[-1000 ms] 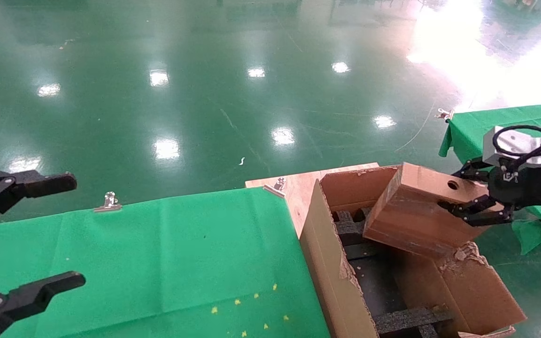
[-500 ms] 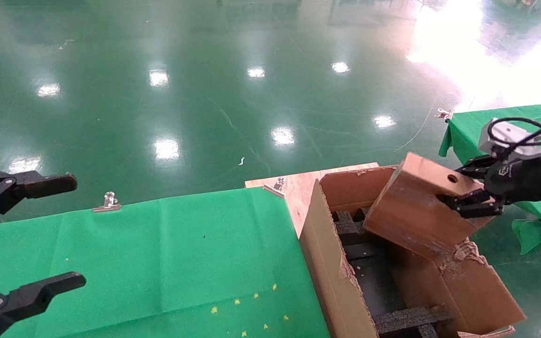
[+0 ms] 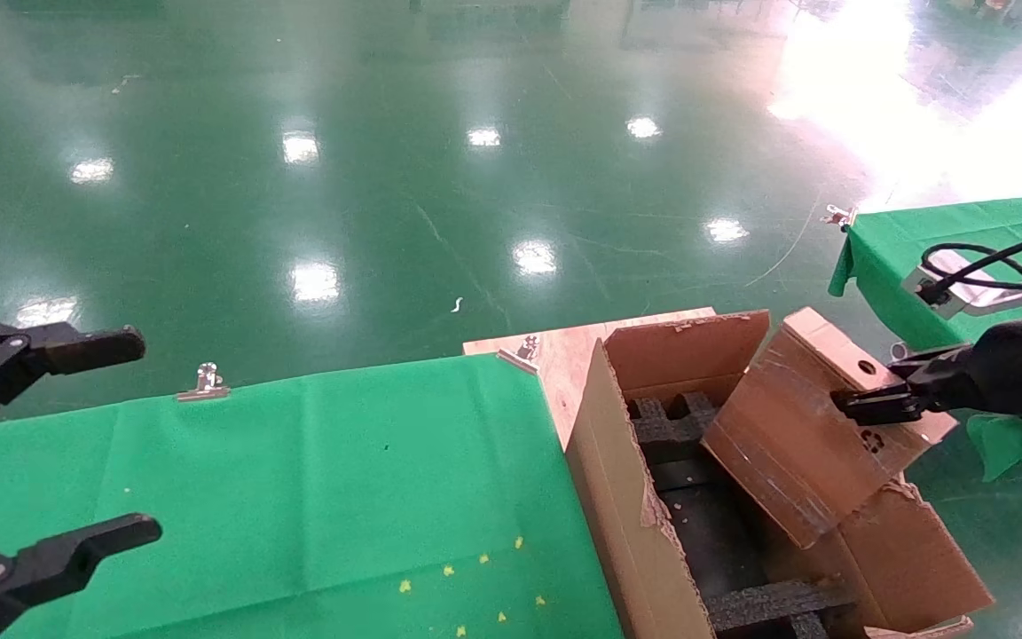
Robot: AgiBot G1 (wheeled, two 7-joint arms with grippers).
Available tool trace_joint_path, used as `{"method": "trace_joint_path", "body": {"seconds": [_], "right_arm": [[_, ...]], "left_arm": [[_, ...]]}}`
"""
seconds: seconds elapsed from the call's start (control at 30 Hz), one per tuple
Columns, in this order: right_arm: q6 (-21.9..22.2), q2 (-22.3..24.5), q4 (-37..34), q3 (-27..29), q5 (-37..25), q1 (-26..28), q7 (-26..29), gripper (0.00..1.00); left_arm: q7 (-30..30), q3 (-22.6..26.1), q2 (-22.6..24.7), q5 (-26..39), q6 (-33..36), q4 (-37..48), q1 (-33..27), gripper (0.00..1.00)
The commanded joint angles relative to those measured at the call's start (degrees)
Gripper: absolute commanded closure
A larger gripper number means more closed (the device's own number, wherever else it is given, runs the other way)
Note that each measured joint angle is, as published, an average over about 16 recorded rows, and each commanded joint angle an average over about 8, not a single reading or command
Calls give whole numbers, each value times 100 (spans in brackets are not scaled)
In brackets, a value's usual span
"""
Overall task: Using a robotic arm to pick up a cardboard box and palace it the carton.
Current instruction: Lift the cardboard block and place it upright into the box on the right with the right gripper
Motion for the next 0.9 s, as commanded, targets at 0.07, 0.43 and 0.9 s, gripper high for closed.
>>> {"method": "trace_joint_path", "body": {"seconds": [0.07,0.43,0.9], "right_arm": [[162,70,249,-52,-93,-45,513,100],[219,69,275,-83,-144,-76,592,100],[1039,-7,848,-403,-1025,-319,2352,100]], "left_arm": [[0,0,0,0,-1,0,0,0],[0,0,0,0,-2,1,1,0],[0,0,0,-1,-2,1,1,0]]}}
